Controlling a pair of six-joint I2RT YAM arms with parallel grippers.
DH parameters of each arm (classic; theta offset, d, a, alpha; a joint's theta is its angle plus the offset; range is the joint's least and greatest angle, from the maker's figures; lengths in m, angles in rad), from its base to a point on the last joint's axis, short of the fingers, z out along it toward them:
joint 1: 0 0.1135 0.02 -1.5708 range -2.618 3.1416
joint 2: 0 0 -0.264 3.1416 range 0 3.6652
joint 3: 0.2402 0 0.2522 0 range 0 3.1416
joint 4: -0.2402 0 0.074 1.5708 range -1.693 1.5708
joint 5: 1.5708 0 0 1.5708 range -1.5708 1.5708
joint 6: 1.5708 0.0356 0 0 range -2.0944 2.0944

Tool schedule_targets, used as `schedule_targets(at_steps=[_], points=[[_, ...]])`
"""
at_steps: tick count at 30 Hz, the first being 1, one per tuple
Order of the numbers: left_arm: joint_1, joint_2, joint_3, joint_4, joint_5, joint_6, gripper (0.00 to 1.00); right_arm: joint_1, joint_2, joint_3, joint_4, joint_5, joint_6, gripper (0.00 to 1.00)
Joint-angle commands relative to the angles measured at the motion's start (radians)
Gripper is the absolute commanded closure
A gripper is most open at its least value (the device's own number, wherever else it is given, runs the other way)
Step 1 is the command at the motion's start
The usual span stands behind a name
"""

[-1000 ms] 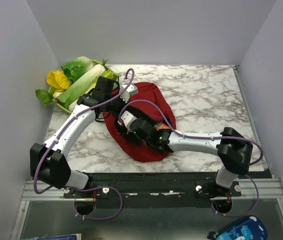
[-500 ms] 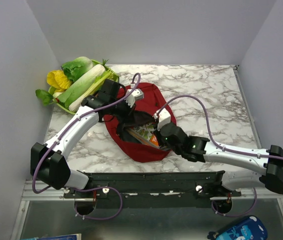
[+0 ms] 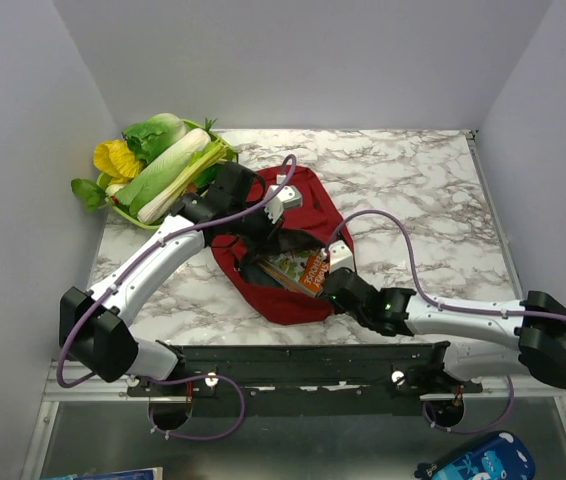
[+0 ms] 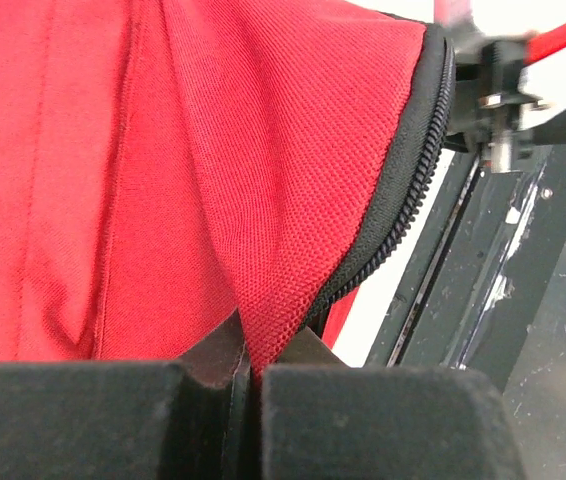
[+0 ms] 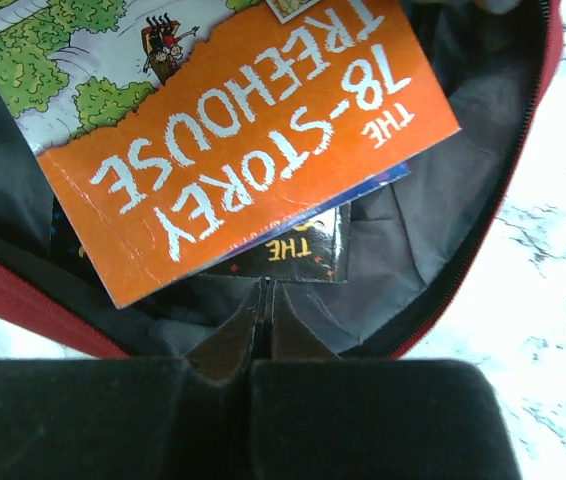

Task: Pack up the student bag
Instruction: Place the book in the student bag.

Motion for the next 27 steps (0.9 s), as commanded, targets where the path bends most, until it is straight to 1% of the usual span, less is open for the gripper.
schedule_targets(at_steps=[1, 6, 9, 12, 13, 14, 16, 18, 19, 21, 22, 24, 25, 27], points=[[-0.044, -0.045, 0.035, -0.036, 0.034, 0.009, 0.98, 0.0, 0.083, -0.003, 0.116, 0.01, 0.044, 1.0], [-0.063, -0.05, 0.063, -0.051, 0.089, 0.02, 0.98, 0.0, 0.242, 0.086, 0.237, -0.033, 0.039, 0.99], [-0.064, -0.042, 0.086, -0.061, 0.113, 0.021, 0.98, 0.0, 0.308, 0.156, 0.303, -0.011, 0.036, 0.99], [-0.066, -0.041, 0.092, -0.065, 0.133, 0.02, 0.98, 0.0, 0.327, 0.204, 0.377, 0.032, 0.018, 0.99], [-0.066, -0.042, 0.091, -0.065, 0.136, 0.018, 0.98, 0.0, 0.322, 0.21, 0.423, 0.047, 0.015, 0.99], [-0.066, -0.042, 0.089, -0.067, 0.138, 0.02, 0.98, 0.0, 0.313, 0.213, 0.441, 0.088, 0.015, 1.0], [-0.066, -0.048, 0.075, -0.068, 0.139, 0.026, 0.98, 0.0, 0.283, 0.216, 0.49, 0.124, 0.016, 1.0], [-0.066, -0.051, 0.065, -0.074, 0.136, 0.034, 0.98, 0.0, 0.267, 0.224, 0.497, 0.15, 0.002, 0.99], [-0.066, -0.051, 0.063, -0.078, 0.135, 0.037, 0.98, 0.0, 0.255, 0.227, 0.462, 0.153, -0.007, 0.99], [-0.066, -0.051, 0.058, -0.085, 0.13, 0.049, 0.98, 0.0, 0.192, 0.213, 0.431, 0.153, -0.004, 0.9], [-0.066, -0.055, 0.057, -0.084, 0.132, 0.05, 0.98, 0.0, 0.166, 0.174, 0.425, 0.15, -0.004, 0.78], [-0.066, -0.058, 0.051, -0.065, 0.138, 0.05, 0.98, 0.0, 0.089, 0.13, 0.412, 0.144, -0.001, 0.72], [-0.066, -0.056, 0.052, -0.058, 0.142, 0.05, 0.98, 0.0, 0.068, 0.1, 0.388, 0.142, 0.007, 0.67], [-0.069, -0.041, 0.072, -0.047, 0.152, 0.047, 0.98, 0.01, 0.001, 0.077, 0.348, 0.137, 0.024, 0.64]])
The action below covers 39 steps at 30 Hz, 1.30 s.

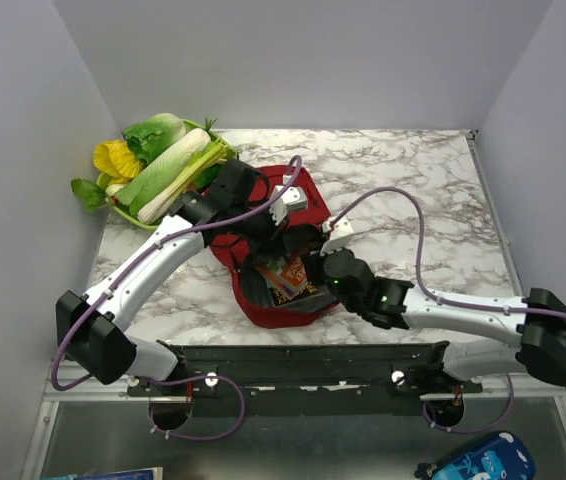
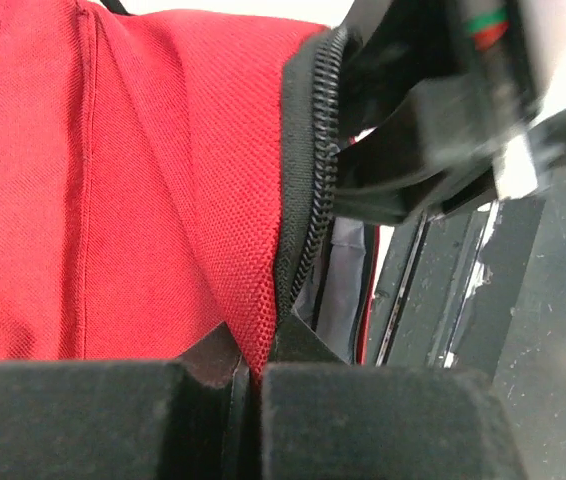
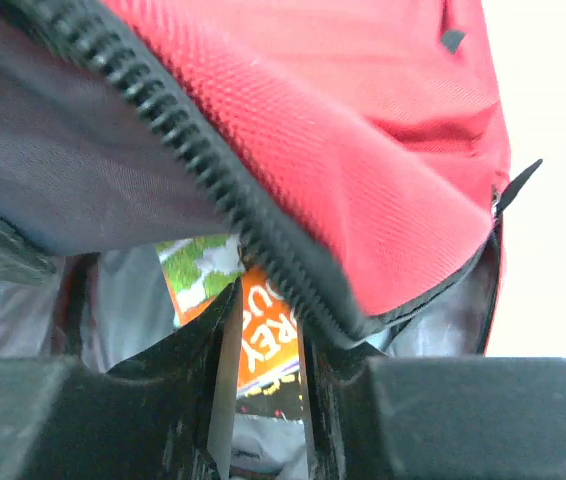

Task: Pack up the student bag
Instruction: Place the book in the student bag, then adjust the student bag at the center of the board.

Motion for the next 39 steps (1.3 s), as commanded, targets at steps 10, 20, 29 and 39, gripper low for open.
schedule_targets(at_steps=[10, 20, 29, 39], points=[[-0.084, 0.15, 0.218, -0.001, 0.114, 0.04, 0.98, 0.351, -0.159, -0.031, -0.065, 0.177, -0.19, 0.52], [-0.225, 0.368, 0.536, -0.131, 0.115, 0.098, 0.98, 0.417, 0.327, 0.143, 0.051, 0.011, -0.316, 0.53], [-0.247, 0.402, 0.584, -0.197, 0.158, 0.142, 0.95, 0.183, 0.677, 0.363, 0.054, 0.066, -0.313, 0.58], [-0.21, 0.485, 0.703, -0.183, 0.138, 0.108, 0.95, -0.064, 0.685, 0.522, -0.082, -0.032, -0.314, 0.59]])
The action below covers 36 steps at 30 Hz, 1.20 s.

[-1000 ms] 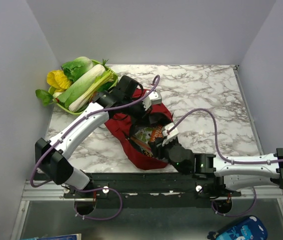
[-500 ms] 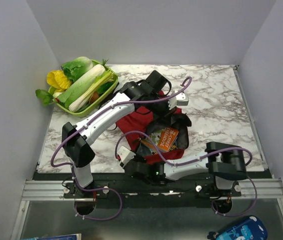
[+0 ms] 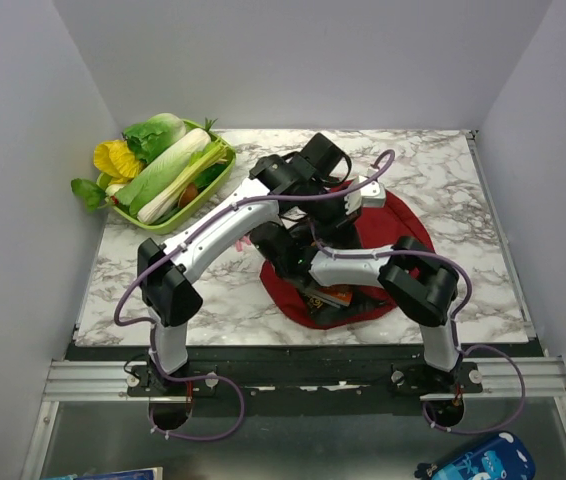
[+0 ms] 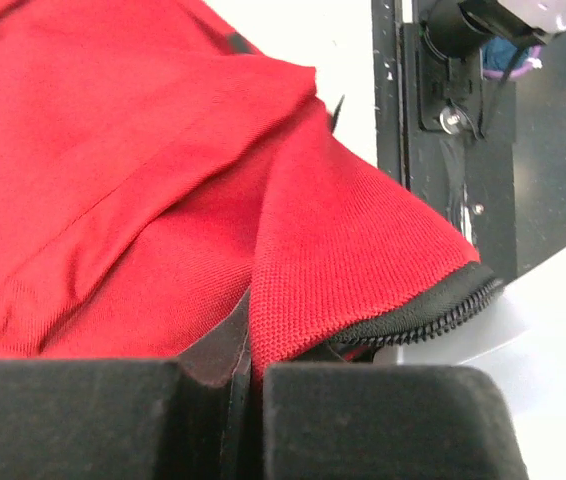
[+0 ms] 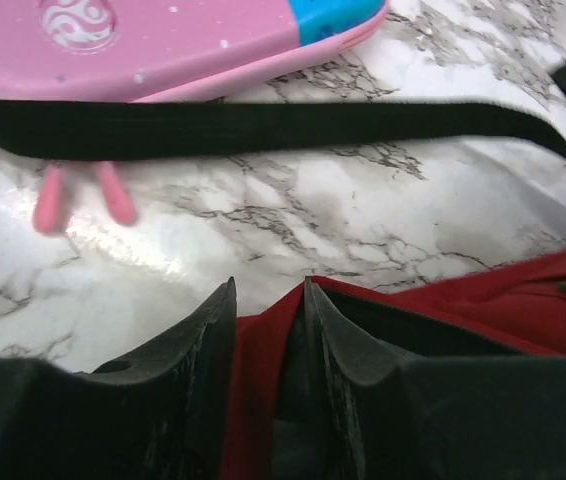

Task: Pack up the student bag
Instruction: Adjust the student bag at the center of the board.

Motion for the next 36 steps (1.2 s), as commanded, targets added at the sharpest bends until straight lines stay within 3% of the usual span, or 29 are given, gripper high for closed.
schedule_targets(at_steps=[1, 3, 7, 15, 20, 23, 31, 33, 36], points=[[0.035, 0.009, 0.063, 0.06, 0.07, -0.061, 0.95, -0.015, -0.008, 0.001, -0.052, -0.068, -0.016, 0.56], [0.061, 0.024, 0.091, 0.068, 0.061, -0.06, 0.96, -0.015, -0.047, -0.064, -0.012, -0.12, -0.017, 0.52], [0.092, 0.066, 0.161, 0.016, 0.064, -0.057, 0.95, -0.015, -0.068, -0.094, 0.088, -0.217, -0.06, 0.3], [0.13, 0.058, 0.189, -0.001, -0.029, -0.048, 0.95, -0.013, 0.013, 0.085, 0.183, -0.266, -0.149, 0.25], [0.147, 0.026, 0.138, -0.004, -0.066, 0.004, 0.99, -0.021, 0.146, 0.255, 0.131, -0.271, -0.143, 0.13], [0.149, -0.011, 0.08, 0.028, -0.086, 0.017, 0.99, -0.021, 0.197, 0.27, 0.094, -0.289, -0.106, 0.04], [0.141, 0.024, 0.095, -0.02, -0.072, 0.021, 0.97, -0.028, 0.239, 0.304, 0.003, -0.273, -0.074, 0.01], [0.134, 0.041, 0.105, -0.027, -0.059, 0.018, 0.96, -0.027, 0.208, 0.287, -0.024, -0.225, -0.056, 0.01], [0.115, 0.052, 0.12, -0.015, -0.039, 0.015, 0.92, -0.018, 0.07, 0.135, 0.038, -0.269, -0.017, 0.02]])
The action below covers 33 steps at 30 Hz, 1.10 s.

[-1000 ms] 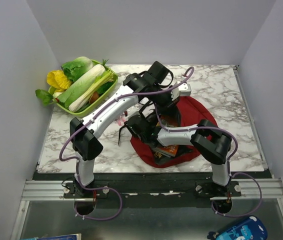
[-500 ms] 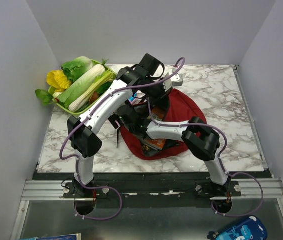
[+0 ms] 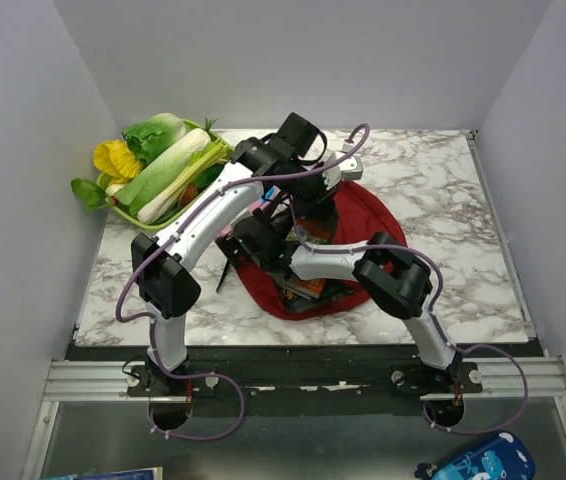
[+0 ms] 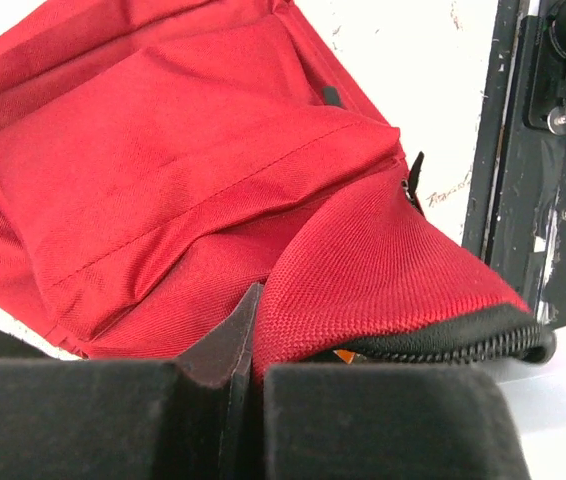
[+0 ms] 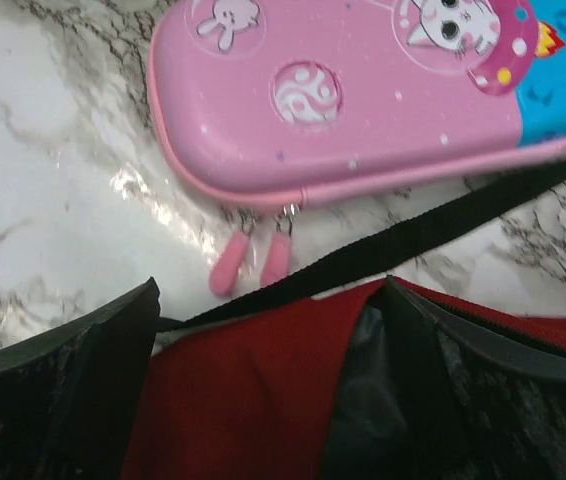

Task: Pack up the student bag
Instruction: Adjust the student bag at the center of the board.

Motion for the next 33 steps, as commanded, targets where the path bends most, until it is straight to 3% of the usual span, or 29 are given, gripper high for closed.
schedule_targets(at_steps=[1, 8, 13, 17, 20, 25, 29, 32, 33], points=[[-0.035, 0.023, 0.069, -0.009, 0.051, 0.004, 0.92, 0.021, -0.17, -0.192, 0.034, -0.026, 0.062, 0.02], [-0.08, 0.158, 0.328, -0.161, 0.077, 0.019, 0.87, 0.084, -0.403, -0.436, 0.068, -0.06, 0.09, 0.04], [-0.092, 0.184, 0.34, -0.187, 0.082, 0.027, 0.84, 0.156, -0.597, -0.648, 0.236, -0.071, 0.048, 0.04], [-0.092, 0.181, 0.331, -0.199, 0.065, 0.04, 0.83, 0.211, -0.716, -0.735, 0.224, 0.021, 0.064, 0.04], [-0.092, 0.178, 0.336, -0.211, 0.08, 0.044, 0.83, 0.253, -0.786, -0.814, 0.305, 0.044, 0.029, 0.04], [-0.094, 0.166, 0.373, -0.257, 0.16, 0.106, 0.71, 0.265, -0.736, -0.776, 0.437, -0.026, -0.09, 0.05], [-0.095, 0.151, 0.37, -0.308, 0.171, 0.14, 0.62, 0.265, -0.568, -0.671, 0.542, -0.072, -0.207, 0.03], [-0.095, 0.137, 0.371, -0.311, 0.148, 0.108, 0.42, 0.265, -0.425, -0.615, 0.643, -0.112, -0.264, 0.01], [-0.095, 0.135, 0.371, -0.313, 0.146, 0.102, 0.4, 0.265, -0.397, -0.569, 0.648, -0.122, -0.269, 0.01]])
